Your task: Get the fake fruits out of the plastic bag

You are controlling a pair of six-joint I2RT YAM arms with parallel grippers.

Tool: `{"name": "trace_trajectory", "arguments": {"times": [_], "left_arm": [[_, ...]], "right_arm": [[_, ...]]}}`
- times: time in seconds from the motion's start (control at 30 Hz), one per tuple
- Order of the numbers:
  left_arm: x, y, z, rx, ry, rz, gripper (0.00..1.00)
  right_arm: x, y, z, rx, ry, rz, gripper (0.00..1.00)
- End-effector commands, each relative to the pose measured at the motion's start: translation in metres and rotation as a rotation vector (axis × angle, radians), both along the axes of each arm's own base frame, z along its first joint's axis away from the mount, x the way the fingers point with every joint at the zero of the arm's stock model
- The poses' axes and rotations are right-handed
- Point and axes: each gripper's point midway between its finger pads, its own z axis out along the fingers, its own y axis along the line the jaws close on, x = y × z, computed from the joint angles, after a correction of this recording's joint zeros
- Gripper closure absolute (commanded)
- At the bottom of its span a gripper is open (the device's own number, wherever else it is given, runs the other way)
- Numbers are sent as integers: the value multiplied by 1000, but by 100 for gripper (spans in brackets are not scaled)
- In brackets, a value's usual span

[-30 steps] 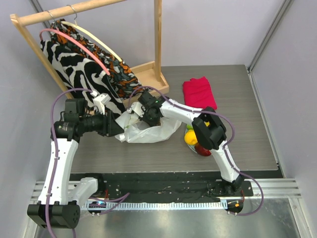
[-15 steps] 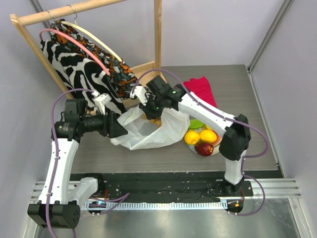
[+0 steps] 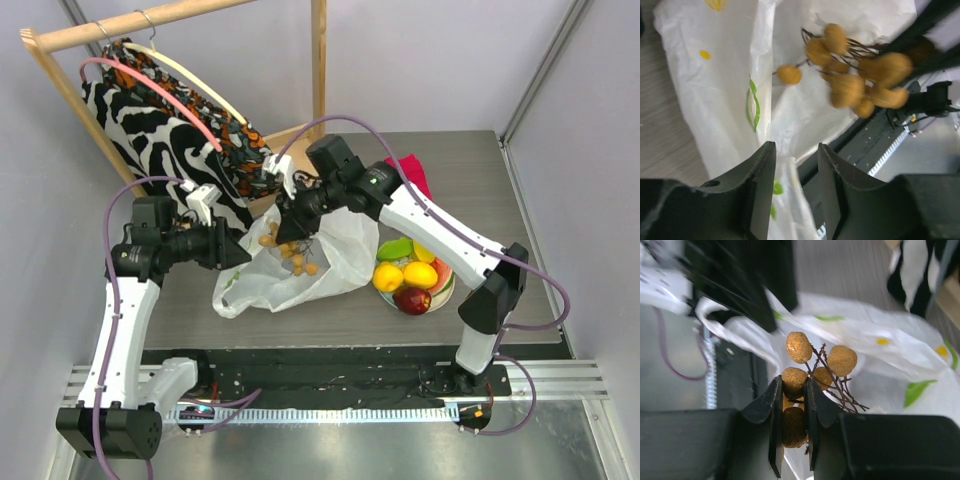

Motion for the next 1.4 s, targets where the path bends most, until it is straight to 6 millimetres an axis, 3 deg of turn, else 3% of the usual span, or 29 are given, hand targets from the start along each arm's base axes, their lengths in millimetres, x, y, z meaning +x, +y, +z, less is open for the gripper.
{"name": "trace_trajectory", "arguments": {"times": [0.0, 0.1, 0.13, 0.2, 0.3, 0.37, 0.4, 0.5, 0.57, 0.63, 0.67, 0.73, 0.83, 0.87, 0.93, 1.07, 1.17, 1.2, 1.23, 1.3, 1.37], "left_arm": [[28, 10, 8, 37, -62, 68, 60], [38, 8, 15, 25, -70, 65, 60], [41, 10, 16, 34, -69, 81, 59], [48, 14, 19, 54, -78, 108, 57], [56, 23, 32, 90, -124, 155, 47], [60, 27, 36, 108, -147, 171, 43], [60, 27, 36, 110, -151, 170, 42], [61, 27, 32, 114, -147, 164, 41], [61, 26, 26, 110, -130, 158, 41], [63, 23, 20, 97, -104, 145, 41], [62, 18, 18, 69, -86, 130, 40], [61, 12, 18, 30, -73, 113, 40], [61, 8, 21, -1, -51, 112, 40], [62, 10, 25, 7, -59, 117, 40], [66, 20, 33, 21, -80, 147, 40], [67, 26, 51, 0, -129, 165, 38], [68, 27, 56, -68, -106, 184, 38], [69, 29, 56, -77, -98, 197, 37], [70, 31, 53, -68, -96, 205, 38], [71, 37, 47, -33, -89, 228, 38], [75, 48, 39, 31, -93, 266, 38]], "right_arm": [[-36, 21, 125, 361, 28, 109, 99], [-42, 27, 152, 440, 88, 122, 99], [-45, 25, 171, 470, 86, 123, 99], [-45, 21, 183, 485, 74, 116, 99], [-37, -2, 201, 487, 19, 51, 99], [-20, -20, 209, 510, 67, -35, 99], [-24, -33, 222, 539, 68, -48, 99], [-11, -53, 227, 551, 23, -117, 99], [-5, -64, 243, 591, 31, -152, 99], [-1, -62, 256, 644, 55, -166, 99], [-5, -53, 271, 707, 63, -137, 99], [0, -29, 271, 742, 68, -92, 99], [-26, 7, 278, 777, 131, 49, 99], [-37, 26, 267, 753, 200, 104, 99], [-50, 35, 274, 779, 210, 171, 99], [-76, 44, 268, 766, 232, 320, 99], [-71, 43, 232, 686, 305, 378, 99], [-63, 38, 199, 622, 396, 383, 99], [-65, 31, 202, 646, 445, 398, 99], [-62, 21, 169, 593, 504, 390, 99], [-65, 13, 150, 551, 536, 409, 99]]}}
